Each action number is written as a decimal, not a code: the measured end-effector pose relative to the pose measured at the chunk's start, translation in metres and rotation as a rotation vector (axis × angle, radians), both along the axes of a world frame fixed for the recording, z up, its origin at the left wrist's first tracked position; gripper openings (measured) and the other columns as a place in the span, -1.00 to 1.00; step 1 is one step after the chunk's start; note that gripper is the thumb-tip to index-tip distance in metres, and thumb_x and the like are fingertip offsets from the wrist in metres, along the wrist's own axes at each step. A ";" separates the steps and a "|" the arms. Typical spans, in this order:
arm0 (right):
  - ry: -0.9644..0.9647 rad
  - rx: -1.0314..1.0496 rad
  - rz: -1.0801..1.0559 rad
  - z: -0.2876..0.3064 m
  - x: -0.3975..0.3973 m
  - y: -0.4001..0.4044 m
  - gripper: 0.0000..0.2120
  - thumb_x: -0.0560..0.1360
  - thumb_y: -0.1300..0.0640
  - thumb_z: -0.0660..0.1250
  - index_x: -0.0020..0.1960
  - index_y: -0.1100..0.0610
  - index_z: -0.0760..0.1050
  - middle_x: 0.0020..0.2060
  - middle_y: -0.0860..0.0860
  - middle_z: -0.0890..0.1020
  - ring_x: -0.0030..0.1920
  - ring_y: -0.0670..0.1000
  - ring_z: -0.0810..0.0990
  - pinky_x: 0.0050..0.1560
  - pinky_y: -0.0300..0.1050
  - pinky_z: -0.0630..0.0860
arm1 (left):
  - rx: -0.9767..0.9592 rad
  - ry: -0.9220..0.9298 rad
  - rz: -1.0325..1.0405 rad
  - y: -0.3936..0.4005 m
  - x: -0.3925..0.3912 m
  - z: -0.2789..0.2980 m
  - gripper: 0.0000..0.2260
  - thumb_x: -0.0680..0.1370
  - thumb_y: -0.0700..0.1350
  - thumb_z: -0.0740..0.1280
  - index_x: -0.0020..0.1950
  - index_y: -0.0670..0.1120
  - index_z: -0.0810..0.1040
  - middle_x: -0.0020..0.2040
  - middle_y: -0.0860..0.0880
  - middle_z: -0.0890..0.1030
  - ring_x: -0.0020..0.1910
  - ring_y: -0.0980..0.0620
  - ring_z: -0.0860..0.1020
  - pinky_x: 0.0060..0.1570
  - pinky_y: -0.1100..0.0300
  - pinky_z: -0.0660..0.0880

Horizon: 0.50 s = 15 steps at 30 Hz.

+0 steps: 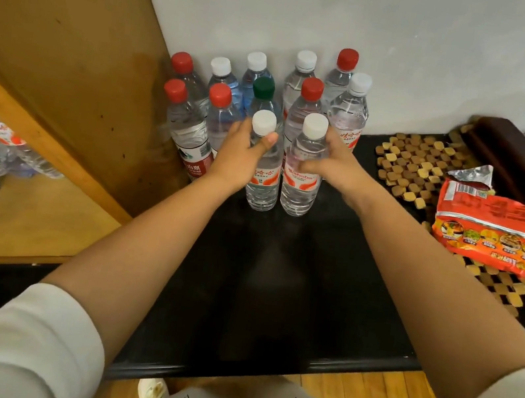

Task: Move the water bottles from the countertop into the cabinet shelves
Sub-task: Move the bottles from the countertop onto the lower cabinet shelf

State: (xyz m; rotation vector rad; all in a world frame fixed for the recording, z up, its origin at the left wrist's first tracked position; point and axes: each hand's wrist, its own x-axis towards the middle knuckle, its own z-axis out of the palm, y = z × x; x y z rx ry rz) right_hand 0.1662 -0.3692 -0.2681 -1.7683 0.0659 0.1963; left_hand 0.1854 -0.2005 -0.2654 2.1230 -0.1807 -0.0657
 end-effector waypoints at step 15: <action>-0.056 -0.216 0.149 -0.012 -0.051 0.009 -0.13 0.22 0.23 0.54 0.37 -0.11 0.14 0.09 -0.21 0.50 0.22 -0.05 0.45 0.25 -0.07 0.35 | -0.040 0.056 -0.234 0.036 -0.057 -0.003 -0.55 0.60 0.00 0.16 0.46 -0.08 0.19 0.39 -0.04 0.34 0.34 0.12 0.28 0.35 0.19 0.22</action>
